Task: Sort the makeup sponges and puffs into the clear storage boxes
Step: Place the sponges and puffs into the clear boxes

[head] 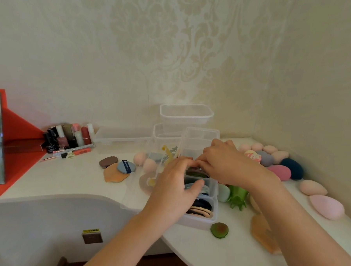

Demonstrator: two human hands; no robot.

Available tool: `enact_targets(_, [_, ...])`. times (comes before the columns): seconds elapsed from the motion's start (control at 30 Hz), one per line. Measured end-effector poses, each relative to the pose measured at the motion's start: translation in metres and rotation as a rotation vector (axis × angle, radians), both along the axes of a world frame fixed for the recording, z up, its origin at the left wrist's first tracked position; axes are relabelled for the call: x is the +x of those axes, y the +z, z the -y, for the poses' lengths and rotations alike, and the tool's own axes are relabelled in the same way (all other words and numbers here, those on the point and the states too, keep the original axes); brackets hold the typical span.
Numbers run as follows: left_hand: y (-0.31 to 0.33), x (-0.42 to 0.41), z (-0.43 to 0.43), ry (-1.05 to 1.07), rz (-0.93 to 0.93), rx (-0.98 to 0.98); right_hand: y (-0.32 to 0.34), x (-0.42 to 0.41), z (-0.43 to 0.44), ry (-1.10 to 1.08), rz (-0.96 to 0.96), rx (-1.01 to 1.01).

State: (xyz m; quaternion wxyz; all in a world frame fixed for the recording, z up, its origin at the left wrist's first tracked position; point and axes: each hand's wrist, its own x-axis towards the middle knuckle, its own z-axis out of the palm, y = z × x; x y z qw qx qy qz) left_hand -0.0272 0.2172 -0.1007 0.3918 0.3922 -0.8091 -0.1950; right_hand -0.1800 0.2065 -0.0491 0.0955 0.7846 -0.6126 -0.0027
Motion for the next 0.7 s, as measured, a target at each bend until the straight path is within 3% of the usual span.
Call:
enact_targets(0.17, [0.023,0.024,0.014,-0.013,-0.153,0.181,-0.002,0.002,0.003,-0.005,0.025,-0.086])
enact_targets(0.3, [0.048,0.062,0.044,0.150,-0.274,0.096,0.001,0.000,0.003,0.026,0.084,-0.128])
enact_targets(0.37, [0.049,0.084,0.063,0.229,-0.163,0.085,0.003,-0.002,0.002,0.029,0.110,-0.125])
enact_targets(0.53, [0.015,0.127,0.100,0.277,0.213,0.298,0.005,-0.004,0.002,0.025,0.131,-0.116])
enact_targets(0.7, [-0.006,0.128,0.101,0.205,0.281,0.304,0.009,-0.007,-0.001,-0.003,0.229,-0.072])
